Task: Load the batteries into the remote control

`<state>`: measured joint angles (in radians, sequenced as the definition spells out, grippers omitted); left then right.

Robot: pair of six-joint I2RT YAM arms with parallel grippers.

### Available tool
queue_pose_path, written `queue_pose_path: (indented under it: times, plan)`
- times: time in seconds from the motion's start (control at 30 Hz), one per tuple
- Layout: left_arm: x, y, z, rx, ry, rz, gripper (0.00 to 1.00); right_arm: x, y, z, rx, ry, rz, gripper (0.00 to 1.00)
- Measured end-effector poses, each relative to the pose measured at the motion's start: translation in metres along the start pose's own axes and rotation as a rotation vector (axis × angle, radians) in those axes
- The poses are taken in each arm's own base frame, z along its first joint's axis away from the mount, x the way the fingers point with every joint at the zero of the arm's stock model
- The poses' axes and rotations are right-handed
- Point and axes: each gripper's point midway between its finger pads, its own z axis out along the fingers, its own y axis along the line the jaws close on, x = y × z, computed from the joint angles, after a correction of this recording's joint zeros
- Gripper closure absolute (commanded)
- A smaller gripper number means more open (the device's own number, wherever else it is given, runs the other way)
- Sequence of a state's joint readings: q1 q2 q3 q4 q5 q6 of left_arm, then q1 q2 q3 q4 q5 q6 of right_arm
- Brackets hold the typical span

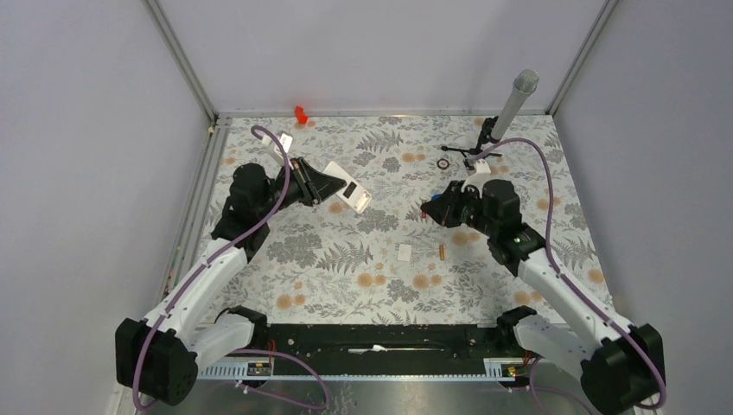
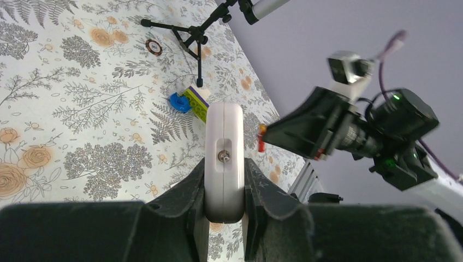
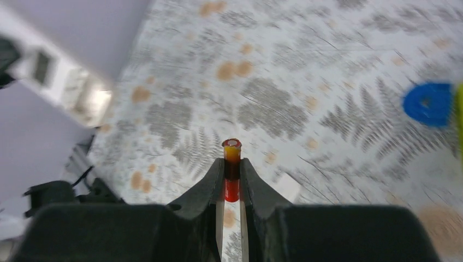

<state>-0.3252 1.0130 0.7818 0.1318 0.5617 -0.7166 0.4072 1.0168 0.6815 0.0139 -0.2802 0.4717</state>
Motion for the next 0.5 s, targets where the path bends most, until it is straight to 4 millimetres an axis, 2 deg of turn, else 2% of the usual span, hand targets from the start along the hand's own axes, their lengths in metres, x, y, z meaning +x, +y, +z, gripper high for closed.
queue_pose_path:
  times: [0.2,0.37,0.5]
  plan:
    - [0.005,0.011,0.003,-0.012,-0.035,-0.058,1.00,-0.019,0.065,-0.028,-0.299,-0.122,-0.119,0.94]
    - [0.008,0.008,0.005,0.013,-0.087,-0.060,1.00,-0.025,0.095,-0.035,-0.415,-0.129,-0.163,0.94]
    - [0.011,-0.005,0.008,0.052,-0.113,-0.041,1.00,-0.021,0.109,-0.035,-0.470,-0.109,-0.170,0.94]
